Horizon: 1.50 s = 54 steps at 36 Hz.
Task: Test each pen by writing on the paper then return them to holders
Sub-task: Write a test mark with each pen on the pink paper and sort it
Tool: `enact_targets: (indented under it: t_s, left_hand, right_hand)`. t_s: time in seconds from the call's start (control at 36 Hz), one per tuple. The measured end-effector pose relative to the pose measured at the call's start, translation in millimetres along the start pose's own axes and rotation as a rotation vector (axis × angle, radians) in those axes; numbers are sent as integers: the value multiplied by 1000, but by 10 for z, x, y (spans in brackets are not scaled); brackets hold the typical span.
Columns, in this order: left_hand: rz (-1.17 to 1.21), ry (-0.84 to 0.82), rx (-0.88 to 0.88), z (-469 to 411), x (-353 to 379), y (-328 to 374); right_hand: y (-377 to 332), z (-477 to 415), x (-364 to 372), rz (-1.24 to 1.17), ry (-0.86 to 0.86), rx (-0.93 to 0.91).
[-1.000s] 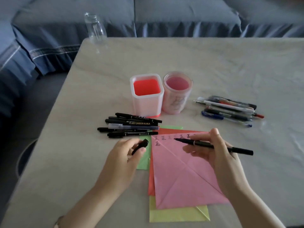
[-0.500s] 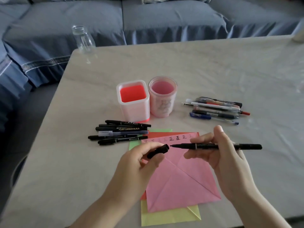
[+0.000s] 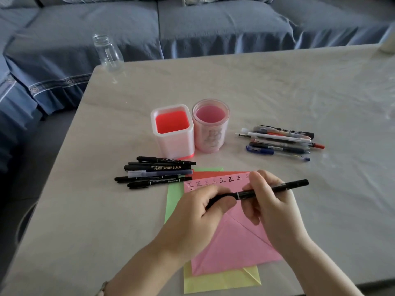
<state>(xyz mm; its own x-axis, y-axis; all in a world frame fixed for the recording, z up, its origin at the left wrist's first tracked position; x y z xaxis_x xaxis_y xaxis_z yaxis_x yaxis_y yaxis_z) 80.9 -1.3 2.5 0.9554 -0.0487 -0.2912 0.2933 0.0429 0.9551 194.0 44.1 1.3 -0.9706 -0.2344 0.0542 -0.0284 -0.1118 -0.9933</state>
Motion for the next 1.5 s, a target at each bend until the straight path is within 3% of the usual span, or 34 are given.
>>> enact_targets:
  t_s: [0.14,0.22,0.31,0.39,0.5,0.61,0.75,0.86,0.94,1.06,1.14,1.36,1.44,1.5]
  left_hand:
    - [449,-242,-308,-89,246,-129]
    - [374,-307,-352,-162,311,-128]
    - [-175,-190,-176,-290,255,-80]
    - [-445,-64,-73,-321,226,-93]
    - [-450,195,-82,-286,-117,-325]
    - [-518,325,-39,-136,-505,-509]
    - [-625,443,-36,71,-926,-636]
    - [-632,495,-58,135,-1088,-720]
    - [-651,524,-17,99,-1144,-692]
    - [-751,551,47,-89,-1240,-588]
    - [-843,548,33,-256,-1333,-601]
    - [-909,503,-14,-273,-1318,-775]
    - [-667,502,49,-135,-1159,-575]
    - [-412,389,56,-64,-963,-457]
  right_hand:
    - [-42,-44,-52,-17,-80,-30]
    - [11,-87,-161,-2,-54,-23]
    - [236,-111,-256,23,9,48]
    - [486,-206,-304,190,-32,113]
    - [381,-559,-629,496,102,-29]
    - [37,-1028,-745,962,153,-240]
    - [116,-1459,-692,1400,79,-134]
    - [266,-1488,-618,1671,42,-165]
    - [211,-1415,-595,1618,112,-276]
    - [-51,-1041,-343,1384,136,-622]
    - [-183,-753,-152,1260,98,-713]
    - [-262,-359,50,840,-29,-539]
    - [-207,-275,104,517,-56,-362]
    - [-181,-222,169,289,-52,-281]
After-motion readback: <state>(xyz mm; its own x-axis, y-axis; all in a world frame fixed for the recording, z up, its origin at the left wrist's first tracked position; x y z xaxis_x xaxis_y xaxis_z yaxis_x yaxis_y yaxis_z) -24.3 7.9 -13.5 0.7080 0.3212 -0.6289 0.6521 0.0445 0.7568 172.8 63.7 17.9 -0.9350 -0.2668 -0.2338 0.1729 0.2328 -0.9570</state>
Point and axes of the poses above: each hand's wrist, its own z-axis away from the middle knuckle, its own x-axis out of the palm, y = z × x, the point moved 9 cm from there along -z, towards the middle knuckle, and after that the axes turned 2 degrees about -y, right-handed, at the moved point
